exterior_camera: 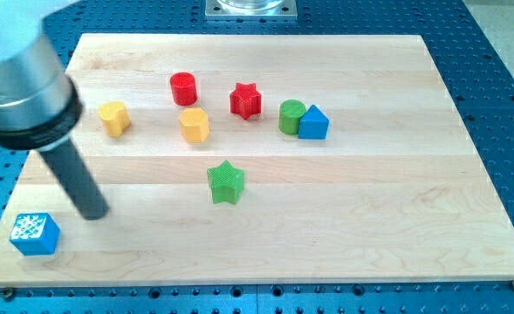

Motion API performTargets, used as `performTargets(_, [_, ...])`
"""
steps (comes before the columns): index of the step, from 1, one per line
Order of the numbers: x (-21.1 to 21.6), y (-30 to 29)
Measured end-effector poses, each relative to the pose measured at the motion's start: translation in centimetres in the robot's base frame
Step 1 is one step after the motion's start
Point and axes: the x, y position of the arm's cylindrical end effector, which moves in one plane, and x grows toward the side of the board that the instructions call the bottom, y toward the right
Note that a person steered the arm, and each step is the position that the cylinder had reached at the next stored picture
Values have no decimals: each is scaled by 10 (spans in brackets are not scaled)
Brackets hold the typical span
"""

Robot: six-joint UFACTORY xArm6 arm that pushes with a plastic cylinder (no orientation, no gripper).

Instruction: Push the green star diagonal to the cube

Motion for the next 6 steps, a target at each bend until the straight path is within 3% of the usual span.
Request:
performTargets(1, [-67,29])
performTargets(2, [-72,62])
performTargets(4, [-66,207])
performTargets(5, [-29,203])
performTargets(6, [-26,150])
